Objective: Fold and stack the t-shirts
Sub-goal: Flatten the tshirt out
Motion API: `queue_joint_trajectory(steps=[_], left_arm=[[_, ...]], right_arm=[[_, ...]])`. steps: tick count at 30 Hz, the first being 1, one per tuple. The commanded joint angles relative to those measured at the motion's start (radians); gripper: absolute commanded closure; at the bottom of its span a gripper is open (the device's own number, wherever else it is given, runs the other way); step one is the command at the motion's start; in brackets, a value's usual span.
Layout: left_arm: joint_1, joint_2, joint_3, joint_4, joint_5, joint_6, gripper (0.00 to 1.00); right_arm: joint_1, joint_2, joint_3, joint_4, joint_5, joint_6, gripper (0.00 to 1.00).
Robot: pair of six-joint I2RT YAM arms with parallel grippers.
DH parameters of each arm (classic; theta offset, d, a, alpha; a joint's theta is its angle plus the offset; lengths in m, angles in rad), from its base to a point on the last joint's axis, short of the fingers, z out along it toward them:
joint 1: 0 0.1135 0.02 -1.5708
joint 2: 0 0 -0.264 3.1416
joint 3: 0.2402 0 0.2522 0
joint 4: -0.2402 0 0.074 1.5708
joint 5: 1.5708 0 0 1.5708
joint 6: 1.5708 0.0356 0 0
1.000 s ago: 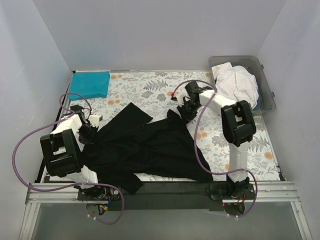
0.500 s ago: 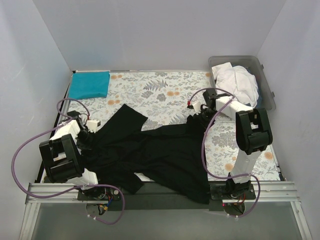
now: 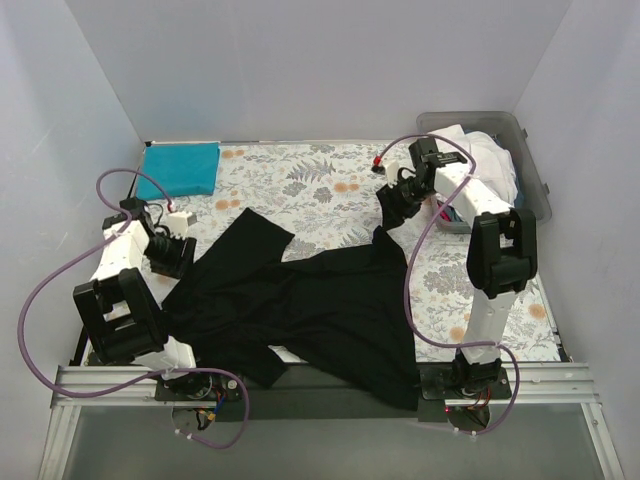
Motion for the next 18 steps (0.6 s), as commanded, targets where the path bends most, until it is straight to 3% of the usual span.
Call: queue_joint_trajectory(steps=[1,11,18], left_arm=[[0.0,0.01,0.132,-0.03,0.135,-0.028,0.52],[-0.196,0.277,0.386,0.068,0.17,-0.246,0.5],[-0.233,0.4,0.483,0.1,0.176,-0.309,0.5]], right_arm=[[0.0,0.089,0.067,0.003,-0.031,0.022,0.41],[0.0,0.188,0.159,0.006,-0.085,-0.015,0.41],[0.002,0.214,0.144,-0.011,-0.169,-0.052,0.47]])
